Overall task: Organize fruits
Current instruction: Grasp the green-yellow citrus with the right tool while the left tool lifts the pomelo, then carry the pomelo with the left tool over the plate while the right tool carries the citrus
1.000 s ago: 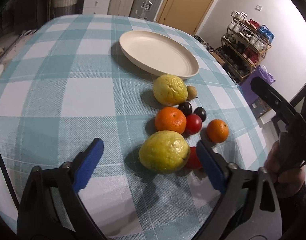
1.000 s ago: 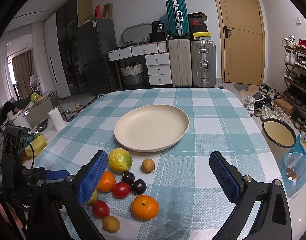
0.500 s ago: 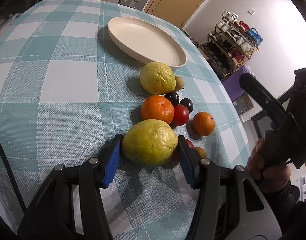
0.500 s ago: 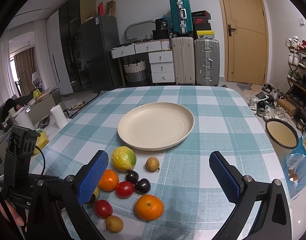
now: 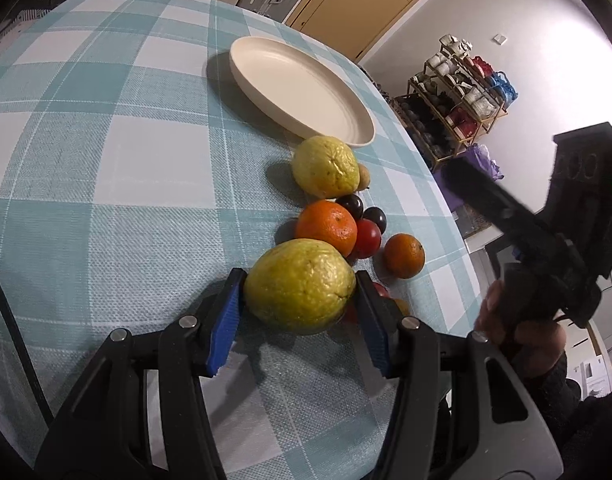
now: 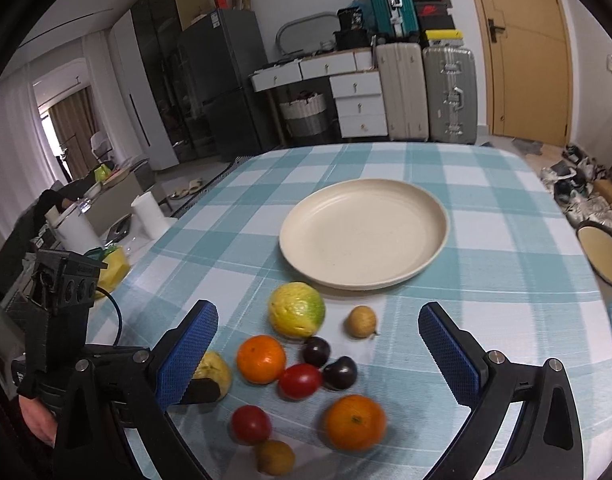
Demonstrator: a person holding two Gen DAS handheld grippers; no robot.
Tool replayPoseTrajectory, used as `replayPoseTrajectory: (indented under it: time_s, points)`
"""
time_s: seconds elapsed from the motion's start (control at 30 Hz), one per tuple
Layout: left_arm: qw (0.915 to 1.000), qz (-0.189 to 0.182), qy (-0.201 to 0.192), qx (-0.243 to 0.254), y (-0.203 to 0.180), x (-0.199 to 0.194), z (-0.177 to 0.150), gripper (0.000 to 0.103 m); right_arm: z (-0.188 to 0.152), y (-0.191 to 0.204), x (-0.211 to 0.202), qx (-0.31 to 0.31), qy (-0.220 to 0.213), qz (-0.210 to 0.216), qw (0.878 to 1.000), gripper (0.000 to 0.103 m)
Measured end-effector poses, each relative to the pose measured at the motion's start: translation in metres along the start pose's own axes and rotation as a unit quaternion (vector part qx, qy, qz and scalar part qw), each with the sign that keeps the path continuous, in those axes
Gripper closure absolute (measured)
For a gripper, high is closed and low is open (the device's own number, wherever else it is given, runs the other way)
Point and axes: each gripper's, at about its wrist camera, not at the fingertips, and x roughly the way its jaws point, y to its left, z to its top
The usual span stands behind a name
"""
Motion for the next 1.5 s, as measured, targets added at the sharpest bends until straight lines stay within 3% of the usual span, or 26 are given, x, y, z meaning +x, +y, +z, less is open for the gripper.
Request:
replayPoseTrajectory:
  time_s: [0.2,0.47,0.77,0.9,1.13,1.5]
  points:
    - [0.9999,-0.007,-0.007,0.004,0.008,-0.010,0.008,0.052,0.006,0.012,0.024,-0.015,0.026,0.006,1.000,0.000]
    - [0.9998,-0.013,-0.015,0.000,0.018,-0.016,0.017,0.052,0.013,0.022,0.057,-0.030,0.068,-0.003,0.997,0.008]
    - [0.9995,-0.018,-0.024,-0.004,0.025,-0.023,0.022,0.052,0.013,0.026,0.081,-0.044,0.102,-0.013,0.994,0.032]
    - [0.9995,-0.016,-0.027,-0.006,0.027,-0.025,0.025,0.052,0.011,0.026,0.090,-0.047,0.119,-0.015,0.992,0.052]
    - [0.9995,-0.010,-0.028,-0.009,0.028,-0.026,0.027,0.052,0.011,0.023,0.090,-0.040,0.119,-0.004,0.992,0.053]
    - [0.9994,-0.004,-0.031,-0.013,0.020,-0.025,0.040,0.052,0.023,0.004,0.062,0.018,0.064,0.046,0.997,0.053]
